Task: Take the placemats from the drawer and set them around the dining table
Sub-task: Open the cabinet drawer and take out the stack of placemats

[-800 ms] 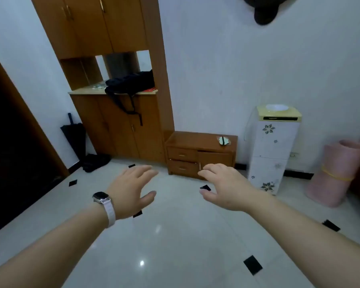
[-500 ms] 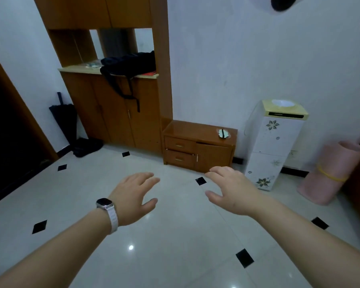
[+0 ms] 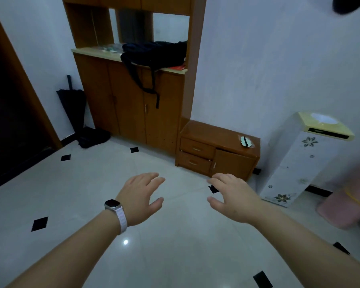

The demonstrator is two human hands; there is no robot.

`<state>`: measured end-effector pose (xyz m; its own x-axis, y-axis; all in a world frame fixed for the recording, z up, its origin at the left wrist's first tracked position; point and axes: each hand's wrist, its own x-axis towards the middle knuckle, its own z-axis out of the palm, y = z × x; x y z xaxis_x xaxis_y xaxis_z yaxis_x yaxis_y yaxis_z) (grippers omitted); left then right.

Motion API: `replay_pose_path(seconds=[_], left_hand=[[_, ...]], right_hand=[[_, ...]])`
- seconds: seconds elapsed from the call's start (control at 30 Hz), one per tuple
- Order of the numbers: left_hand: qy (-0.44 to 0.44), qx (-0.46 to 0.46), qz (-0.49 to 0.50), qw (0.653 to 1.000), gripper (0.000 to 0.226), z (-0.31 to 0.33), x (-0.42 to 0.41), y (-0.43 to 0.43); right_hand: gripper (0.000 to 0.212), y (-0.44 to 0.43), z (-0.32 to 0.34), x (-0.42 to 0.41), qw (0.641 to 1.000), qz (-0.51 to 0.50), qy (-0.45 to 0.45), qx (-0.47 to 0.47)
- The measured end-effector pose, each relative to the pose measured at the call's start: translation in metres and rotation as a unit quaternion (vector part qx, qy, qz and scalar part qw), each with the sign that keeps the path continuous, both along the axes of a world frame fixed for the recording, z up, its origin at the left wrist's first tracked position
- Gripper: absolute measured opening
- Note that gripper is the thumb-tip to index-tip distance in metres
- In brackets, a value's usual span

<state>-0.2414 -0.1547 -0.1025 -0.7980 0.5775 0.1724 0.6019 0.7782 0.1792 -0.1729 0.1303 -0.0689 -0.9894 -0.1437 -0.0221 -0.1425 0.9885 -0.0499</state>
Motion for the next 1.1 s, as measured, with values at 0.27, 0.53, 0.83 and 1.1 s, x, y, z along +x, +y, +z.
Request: replay_pose_path(seconds=[0.27,0.53,0.83,1.1], left_hand=[[-0.007,0.014,0.010,1.000,0.064,-0.017,-0.072,-0.028],[-0.002,-0.004,-0.005,1.000,0.064,-0.027,-0.151,0.010],[-0.020,-0.037,0.003,0.999,0.062,-0.038,-0.266,0.075],[-0.002,-0.070,0.003,0.998,0.063,-0.027,-0.368,0.142]], right_hand=[[0.059,-0.020,-0.007,-0.066,1.000,-0.013,-0.011,-0.007],[0.058,0.019,-0.028,-0.138,0.999,-0.032,-0.005,-0.026],[0.062,0.085,-0.076,-0.261,0.996,-0.031,-0.028,-0.075],[0.061,0.154,-0.081,-0.363,0.994,-0.023,-0.035,-0.097]])
